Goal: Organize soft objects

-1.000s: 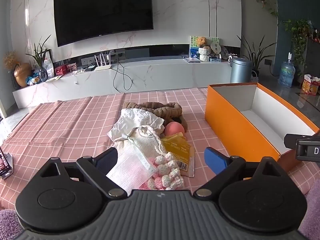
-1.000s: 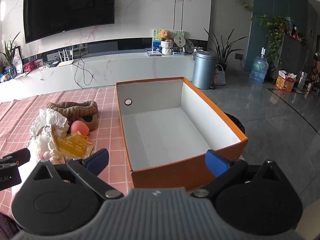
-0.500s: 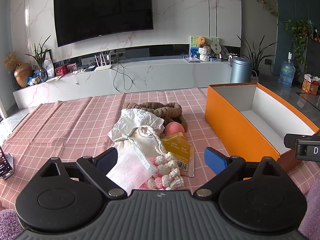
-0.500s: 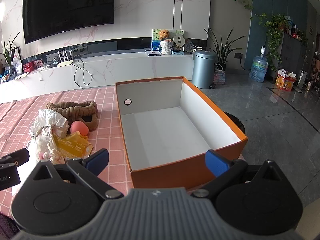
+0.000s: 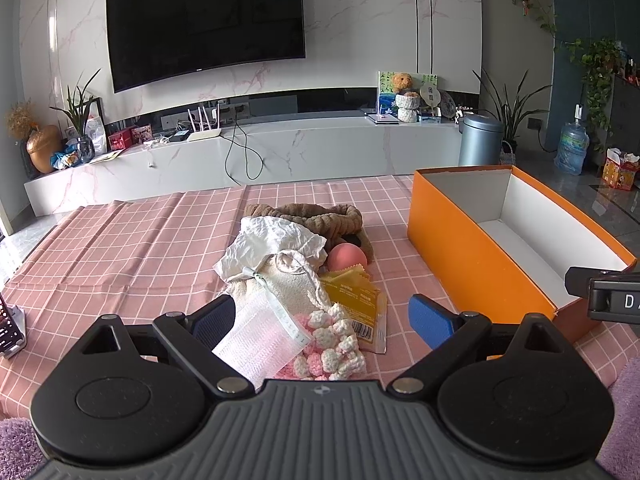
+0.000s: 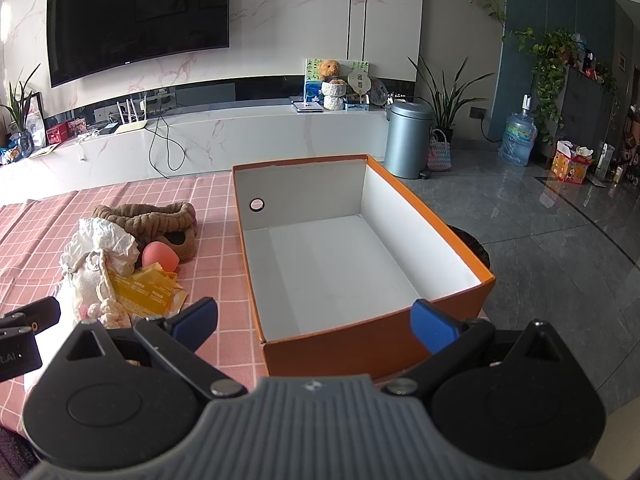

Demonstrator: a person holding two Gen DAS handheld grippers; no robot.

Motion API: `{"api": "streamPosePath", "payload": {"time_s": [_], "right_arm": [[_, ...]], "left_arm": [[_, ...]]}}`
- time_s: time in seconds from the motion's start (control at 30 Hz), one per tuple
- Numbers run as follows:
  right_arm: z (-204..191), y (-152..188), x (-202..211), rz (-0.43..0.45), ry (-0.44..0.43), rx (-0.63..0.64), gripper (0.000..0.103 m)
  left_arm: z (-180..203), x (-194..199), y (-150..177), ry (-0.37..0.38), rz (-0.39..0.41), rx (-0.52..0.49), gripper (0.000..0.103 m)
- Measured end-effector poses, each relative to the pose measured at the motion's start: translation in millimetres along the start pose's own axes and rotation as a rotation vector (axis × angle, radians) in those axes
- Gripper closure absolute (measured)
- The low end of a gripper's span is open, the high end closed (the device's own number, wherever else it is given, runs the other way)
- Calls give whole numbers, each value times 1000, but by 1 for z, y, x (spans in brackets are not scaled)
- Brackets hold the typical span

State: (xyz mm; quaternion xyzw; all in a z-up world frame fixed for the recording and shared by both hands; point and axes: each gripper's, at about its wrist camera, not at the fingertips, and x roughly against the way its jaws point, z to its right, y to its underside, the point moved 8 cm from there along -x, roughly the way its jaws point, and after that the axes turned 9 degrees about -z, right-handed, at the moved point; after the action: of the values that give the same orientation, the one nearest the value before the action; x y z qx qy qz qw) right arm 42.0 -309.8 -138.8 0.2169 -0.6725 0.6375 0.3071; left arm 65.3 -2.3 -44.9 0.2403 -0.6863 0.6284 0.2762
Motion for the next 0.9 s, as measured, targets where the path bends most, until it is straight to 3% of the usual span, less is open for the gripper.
{"api": "streamPosePath", "payload": {"time_s": [0.9], "right_arm": [[-1, 2, -3, -11, 2, -5, 2]], "left_arm": [[3, -2, 3, 6, -12, -2, 0]]}}
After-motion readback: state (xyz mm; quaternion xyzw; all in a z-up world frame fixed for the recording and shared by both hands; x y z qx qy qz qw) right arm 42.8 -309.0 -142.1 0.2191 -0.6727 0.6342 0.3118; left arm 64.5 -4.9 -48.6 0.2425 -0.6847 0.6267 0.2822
